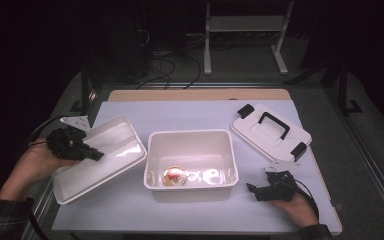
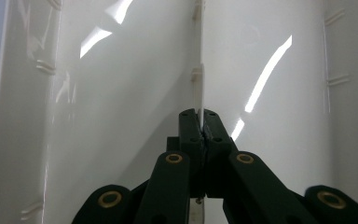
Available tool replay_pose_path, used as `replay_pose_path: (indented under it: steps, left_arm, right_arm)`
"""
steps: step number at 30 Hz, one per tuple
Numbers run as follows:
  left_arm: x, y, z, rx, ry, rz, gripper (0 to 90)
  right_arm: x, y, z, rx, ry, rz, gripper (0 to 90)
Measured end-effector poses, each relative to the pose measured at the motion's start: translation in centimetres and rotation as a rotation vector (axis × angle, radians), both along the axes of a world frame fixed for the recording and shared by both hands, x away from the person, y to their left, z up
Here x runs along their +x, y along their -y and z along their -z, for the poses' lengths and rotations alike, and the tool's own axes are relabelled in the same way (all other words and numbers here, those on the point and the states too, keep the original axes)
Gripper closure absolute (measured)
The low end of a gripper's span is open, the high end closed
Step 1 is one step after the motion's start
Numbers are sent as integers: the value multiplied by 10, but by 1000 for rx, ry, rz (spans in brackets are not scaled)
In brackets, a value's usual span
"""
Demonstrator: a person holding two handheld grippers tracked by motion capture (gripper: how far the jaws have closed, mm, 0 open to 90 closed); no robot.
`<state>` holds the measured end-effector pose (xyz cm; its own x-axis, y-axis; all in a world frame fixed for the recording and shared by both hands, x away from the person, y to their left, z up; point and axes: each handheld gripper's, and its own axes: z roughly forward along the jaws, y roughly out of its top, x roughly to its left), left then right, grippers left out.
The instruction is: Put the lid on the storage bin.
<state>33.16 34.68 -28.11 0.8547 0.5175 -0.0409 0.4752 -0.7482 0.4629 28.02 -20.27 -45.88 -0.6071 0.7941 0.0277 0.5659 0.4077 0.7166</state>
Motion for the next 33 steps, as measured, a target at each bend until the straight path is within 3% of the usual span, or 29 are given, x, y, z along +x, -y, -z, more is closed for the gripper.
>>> replay_pose_path:
  steps: [8, 15, 24, 33]
  left_arm:
    - [5, 27, -18, -3, 28, 58, 890]
    - [11, 61, -31, -4, 52, 127, 889]
    - [17, 106, -36, 10, 61, 238, 889]
    - [20, 141, -38, 21, 65, 316, 889]
  right_arm:
    - [0, 0, 0, 0, 0, 0, 122]
    - [0, 0, 0, 0, 0, 0, 122]
    - [0, 0, 0, 0, 3, -1, 122]
    - [0, 0, 0, 1, -1, 1, 122]
